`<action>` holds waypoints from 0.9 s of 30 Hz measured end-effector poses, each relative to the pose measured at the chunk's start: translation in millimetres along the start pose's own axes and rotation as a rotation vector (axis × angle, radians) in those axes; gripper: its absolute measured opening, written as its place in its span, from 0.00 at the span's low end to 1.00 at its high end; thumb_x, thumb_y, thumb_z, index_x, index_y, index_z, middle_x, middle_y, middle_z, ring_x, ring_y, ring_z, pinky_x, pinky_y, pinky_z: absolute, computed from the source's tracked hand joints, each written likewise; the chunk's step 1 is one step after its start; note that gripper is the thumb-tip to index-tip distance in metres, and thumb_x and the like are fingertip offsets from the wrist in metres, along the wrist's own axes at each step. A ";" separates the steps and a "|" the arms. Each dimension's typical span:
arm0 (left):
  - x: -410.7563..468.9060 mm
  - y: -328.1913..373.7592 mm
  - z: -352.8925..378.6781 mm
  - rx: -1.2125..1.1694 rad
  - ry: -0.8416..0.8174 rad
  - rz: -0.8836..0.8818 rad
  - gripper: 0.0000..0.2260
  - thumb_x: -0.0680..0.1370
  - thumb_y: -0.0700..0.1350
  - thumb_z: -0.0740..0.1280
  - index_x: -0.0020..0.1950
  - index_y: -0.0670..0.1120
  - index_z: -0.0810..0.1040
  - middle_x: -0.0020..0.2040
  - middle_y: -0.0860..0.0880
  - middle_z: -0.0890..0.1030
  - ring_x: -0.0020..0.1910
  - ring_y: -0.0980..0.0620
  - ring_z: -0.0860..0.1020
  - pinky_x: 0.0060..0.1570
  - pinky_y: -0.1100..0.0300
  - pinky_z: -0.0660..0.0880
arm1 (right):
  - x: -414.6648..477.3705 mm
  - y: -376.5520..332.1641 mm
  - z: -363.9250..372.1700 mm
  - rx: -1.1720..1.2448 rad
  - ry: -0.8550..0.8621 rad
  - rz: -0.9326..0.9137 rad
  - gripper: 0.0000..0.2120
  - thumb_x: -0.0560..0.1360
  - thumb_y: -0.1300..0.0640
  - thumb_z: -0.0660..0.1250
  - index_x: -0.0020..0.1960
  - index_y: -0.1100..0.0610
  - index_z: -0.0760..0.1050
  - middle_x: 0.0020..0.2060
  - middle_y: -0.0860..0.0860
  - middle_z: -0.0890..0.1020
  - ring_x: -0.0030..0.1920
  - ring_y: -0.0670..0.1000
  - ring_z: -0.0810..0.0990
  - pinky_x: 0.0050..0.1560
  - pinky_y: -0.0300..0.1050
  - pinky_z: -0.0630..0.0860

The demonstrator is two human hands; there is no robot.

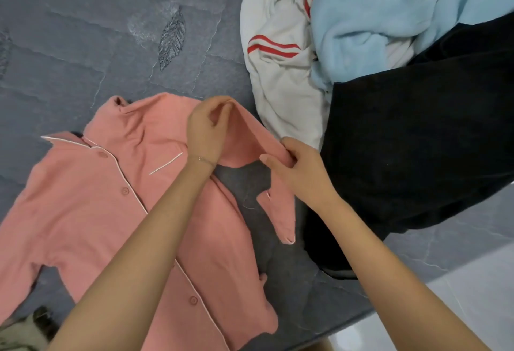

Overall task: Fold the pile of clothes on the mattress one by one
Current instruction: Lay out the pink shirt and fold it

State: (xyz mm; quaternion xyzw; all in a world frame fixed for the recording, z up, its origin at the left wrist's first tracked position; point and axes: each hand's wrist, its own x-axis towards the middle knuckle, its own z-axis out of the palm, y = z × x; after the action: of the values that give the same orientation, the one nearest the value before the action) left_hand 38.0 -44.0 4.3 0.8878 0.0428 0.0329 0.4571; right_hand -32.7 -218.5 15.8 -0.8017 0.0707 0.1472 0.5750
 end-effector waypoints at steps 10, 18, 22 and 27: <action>21.6 12.9 23.9 0.011 -0.023 -0.066 0.08 0.78 0.37 0.64 0.50 0.40 0.83 0.47 0.53 0.80 0.48 0.58 0.77 0.51 0.68 0.71 | 12.0 -15.9 -83.0 -0.158 -0.396 0.218 0.17 0.72 0.54 0.72 0.33 0.61 0.69 0.29 0.52 0.65 0.30 0.47 0.64 0.34 0.41 0.62; 40.6 25.6 36.7 0.051 0.027 -0.158 0.08 0.78 0.37 0.63 0.49 0.40 0.83 0.46 0.52 0.80 0.46 0.57 0.76 0.47 0.71 0.70 | 2.6 -21.6 -142.0 -0.248 -0.485 0.268 0.22 0.68 0.47 0.73 0.43 0.68 0.75 0.34 0.57 0.70 0.34 0.47 0.68 0.38 0.43 0.65; 52.2 28.2 45.4 0.083 0.044 -0.245 0.09 0.78 0.39 0.63 0.51 0.39 0.82 0.49 0.46 0.82 0.48 0.53 0.76 0.49 0.66 0.69 | 4.1 -25.2 -165.8 -0.287 -0.434 0.278 0.10 0.68 0.48 0.73 0.43 0.54 0.81 0.38 0.51 0.80 0.35 0.46 0.76 0.39 0.41 0.72; 63.2 25.6 48.6 0.095 0.096 -0.355 0.10 0.78 0.38 0.62 0.54 0.39 0.82 0.53 0.42 0.83 0.50 0.51 0.77 0.47 0.68 0.67 | 11.8 -25.7 -186.4 -0.426 -0.314 0.252 0.06 0.71 0.56 0.71 0.37 0.52 0.77 0.30 0.47 0.74 0.28 0.42 0.69 0.31 0.37 0.66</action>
State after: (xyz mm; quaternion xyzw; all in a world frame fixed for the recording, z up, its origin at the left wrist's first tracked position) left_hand 106.7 -91.3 -1.8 0.8842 0.2220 -0.0079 0.4109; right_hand 14.5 -385.1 90.3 -0.8567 0.0471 0.3513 0.3747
